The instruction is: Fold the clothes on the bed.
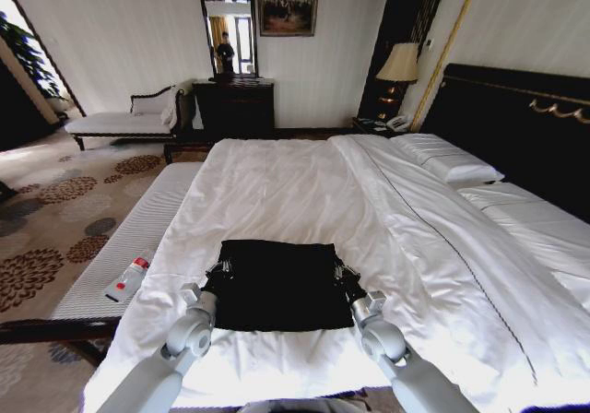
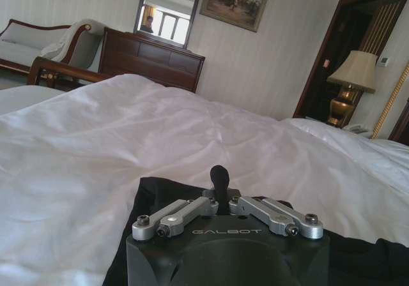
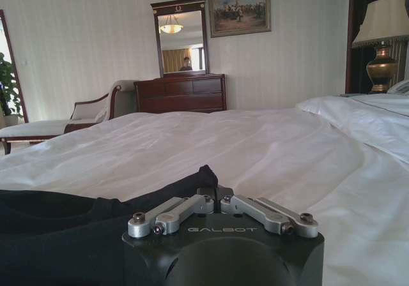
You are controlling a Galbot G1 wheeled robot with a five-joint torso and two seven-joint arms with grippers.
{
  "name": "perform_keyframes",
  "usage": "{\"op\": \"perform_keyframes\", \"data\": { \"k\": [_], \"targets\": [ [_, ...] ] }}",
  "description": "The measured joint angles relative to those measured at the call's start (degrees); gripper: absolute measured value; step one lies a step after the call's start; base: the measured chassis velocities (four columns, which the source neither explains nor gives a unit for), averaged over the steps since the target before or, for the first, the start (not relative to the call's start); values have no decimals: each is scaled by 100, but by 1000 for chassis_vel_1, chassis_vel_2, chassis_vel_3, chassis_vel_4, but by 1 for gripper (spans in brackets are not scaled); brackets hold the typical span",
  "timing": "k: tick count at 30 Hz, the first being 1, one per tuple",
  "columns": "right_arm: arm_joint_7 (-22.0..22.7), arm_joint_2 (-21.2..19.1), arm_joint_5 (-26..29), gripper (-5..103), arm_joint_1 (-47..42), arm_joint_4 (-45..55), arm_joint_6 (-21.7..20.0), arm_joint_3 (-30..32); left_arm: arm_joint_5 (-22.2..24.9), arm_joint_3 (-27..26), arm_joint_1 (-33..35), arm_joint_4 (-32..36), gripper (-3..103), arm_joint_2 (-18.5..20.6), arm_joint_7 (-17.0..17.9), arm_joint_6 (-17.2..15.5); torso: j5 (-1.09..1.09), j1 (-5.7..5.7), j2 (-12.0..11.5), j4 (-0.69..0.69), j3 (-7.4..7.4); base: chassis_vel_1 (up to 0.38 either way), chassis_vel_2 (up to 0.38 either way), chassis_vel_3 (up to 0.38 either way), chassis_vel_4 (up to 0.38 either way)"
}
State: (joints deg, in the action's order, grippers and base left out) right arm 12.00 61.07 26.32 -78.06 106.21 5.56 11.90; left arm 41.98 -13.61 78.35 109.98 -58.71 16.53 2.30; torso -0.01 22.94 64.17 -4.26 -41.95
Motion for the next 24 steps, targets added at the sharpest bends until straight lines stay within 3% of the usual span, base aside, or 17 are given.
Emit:
{"op": "perform_keyframes", "data": {
  "k": [10,24],
  "targets": [
    [-112,146,-332,0,-452,143,200,90,-363,-358,700,197,1,-158,-174,136,0,0,0,0,0,0,0,0,0],
    [-213,243,-570,0,-745,48,440,177,-705,-364,963,151,1,-335,-229,247,0,1,0,0,-1,0,0,0,0]
  ]
}}
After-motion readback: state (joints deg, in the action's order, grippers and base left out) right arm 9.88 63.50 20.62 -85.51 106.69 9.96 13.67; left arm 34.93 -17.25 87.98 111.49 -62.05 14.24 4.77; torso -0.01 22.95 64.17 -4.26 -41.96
